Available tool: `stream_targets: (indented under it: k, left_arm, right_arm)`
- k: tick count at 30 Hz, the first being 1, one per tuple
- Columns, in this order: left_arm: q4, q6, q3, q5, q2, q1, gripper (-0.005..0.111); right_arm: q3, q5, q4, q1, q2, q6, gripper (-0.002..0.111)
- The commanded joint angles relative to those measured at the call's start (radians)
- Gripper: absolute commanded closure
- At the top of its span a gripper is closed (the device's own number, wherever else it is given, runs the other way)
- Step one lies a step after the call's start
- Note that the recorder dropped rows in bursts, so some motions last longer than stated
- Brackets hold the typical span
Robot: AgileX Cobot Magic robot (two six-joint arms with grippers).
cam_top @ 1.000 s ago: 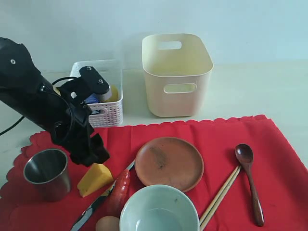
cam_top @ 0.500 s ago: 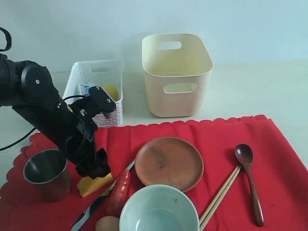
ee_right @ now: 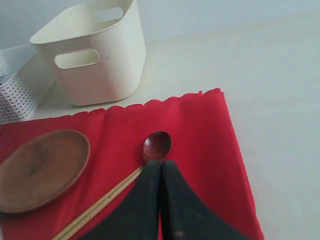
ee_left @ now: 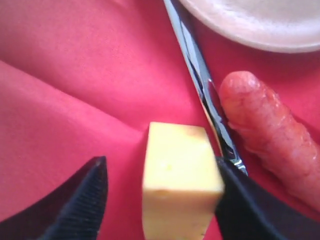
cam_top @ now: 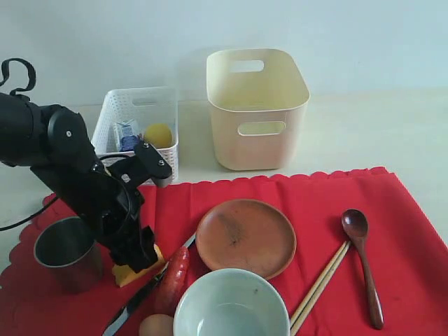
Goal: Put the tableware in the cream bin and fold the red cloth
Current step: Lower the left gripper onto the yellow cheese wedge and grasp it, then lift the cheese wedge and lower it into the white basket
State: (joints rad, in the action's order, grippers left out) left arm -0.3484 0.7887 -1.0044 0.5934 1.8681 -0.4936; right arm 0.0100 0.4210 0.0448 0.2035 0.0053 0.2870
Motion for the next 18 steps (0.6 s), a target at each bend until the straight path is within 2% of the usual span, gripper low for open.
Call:
stream_targets:
  k: [1, 6, 18]
  left_arm:
    - [0.002, -0.004, 0.005, -0.004, 0.005, -0.005, 0.071]
    - [0.002, -0.006, 0.001, 0.0, 0.005, -0.005, 0.107]
    - [0.007, -0.041, -0.089, 0.056, -0.116, -0.005, 0.107]
  right_arm:
    - [-0.003, -0.013, 0.035, -0.005, -0.005, 0.032, 0.108]
    - [-0.003, -0.013, 0.037, -0.005, -0.005, 0.032, 0.108]
    - [-0.003, -0.011, 0.035, -0.005, -0.005, 0.032, 0.108]
